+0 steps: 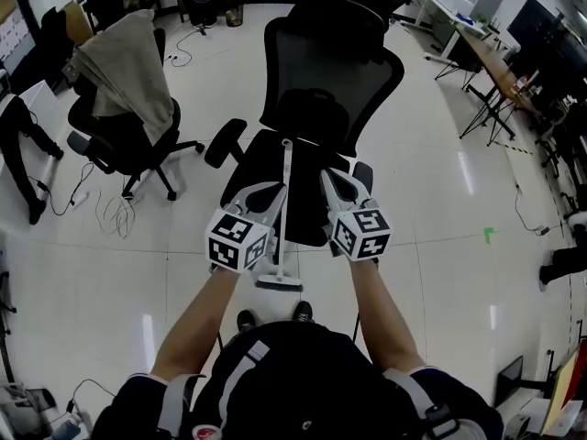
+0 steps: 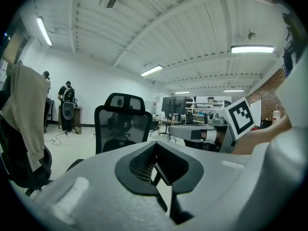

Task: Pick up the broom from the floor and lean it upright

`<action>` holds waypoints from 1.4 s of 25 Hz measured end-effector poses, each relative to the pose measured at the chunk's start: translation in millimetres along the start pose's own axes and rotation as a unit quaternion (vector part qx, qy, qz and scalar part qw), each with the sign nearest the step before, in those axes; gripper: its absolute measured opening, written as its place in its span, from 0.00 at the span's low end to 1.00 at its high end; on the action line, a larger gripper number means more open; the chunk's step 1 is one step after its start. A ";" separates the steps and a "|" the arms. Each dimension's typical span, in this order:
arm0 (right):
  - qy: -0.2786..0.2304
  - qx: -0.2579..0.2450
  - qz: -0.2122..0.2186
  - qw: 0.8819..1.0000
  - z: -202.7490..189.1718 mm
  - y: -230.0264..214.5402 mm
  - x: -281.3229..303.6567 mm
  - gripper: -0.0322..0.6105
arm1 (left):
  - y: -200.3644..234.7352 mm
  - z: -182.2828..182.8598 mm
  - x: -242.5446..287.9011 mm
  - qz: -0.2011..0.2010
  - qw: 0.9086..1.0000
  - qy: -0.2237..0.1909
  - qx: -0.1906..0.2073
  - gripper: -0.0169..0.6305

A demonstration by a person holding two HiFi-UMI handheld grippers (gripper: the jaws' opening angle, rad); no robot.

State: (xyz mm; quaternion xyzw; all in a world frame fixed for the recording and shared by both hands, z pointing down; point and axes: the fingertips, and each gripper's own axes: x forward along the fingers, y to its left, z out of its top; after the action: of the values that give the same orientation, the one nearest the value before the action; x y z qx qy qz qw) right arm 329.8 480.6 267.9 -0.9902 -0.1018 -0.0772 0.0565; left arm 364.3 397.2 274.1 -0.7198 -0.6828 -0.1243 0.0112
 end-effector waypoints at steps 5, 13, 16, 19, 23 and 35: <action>-0.029 -0.009 0.002 1.000 27.5 26.8 -27.3 0.06 | -13.2 15.8 -19.1 -0.028 0.999 -0.023 -0.013 0.03; -0.044 -0.012 0.011 0.999 41.7 56.7 -51.0 0.06 | -25.8 26.3 -36.1 -0.051 0.998 -0.027 -0.008 0.03; -0.043 -0.012 0.009 0.999 42.5 60.0 -53.7 0.06 | -28.6 30.3 -37.0 -0.058 0.998 -0.027 0.000 0.03; -0.043 -0.010 0.009 0.999 43.0 62.1 -53.4 0.06 | -27.7 32.3 -37.3 -0.060 0.998 -0.027 0.002 0.03; -0.046 -0.008 0.011 0.999 45.2 64.2 -49.6 0.06 | -23.8 33.0 -37.0 -0.060 0.998 -0.025 0.005 0.03; -0.049 -0.003 0.013 0.999 49.1 66.2 -45.3 0.06 | -23.9 33.6 -38.8 -0.063 0.998 -0.025 -0.006 0.03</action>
State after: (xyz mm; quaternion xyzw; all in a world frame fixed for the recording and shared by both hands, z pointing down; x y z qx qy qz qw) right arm 306.9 413.7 205.9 -0.9942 -0.0917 -0.0277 0.0493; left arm 344.9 367.0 230.3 -0.6781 -0.7263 -0.1111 -0.0183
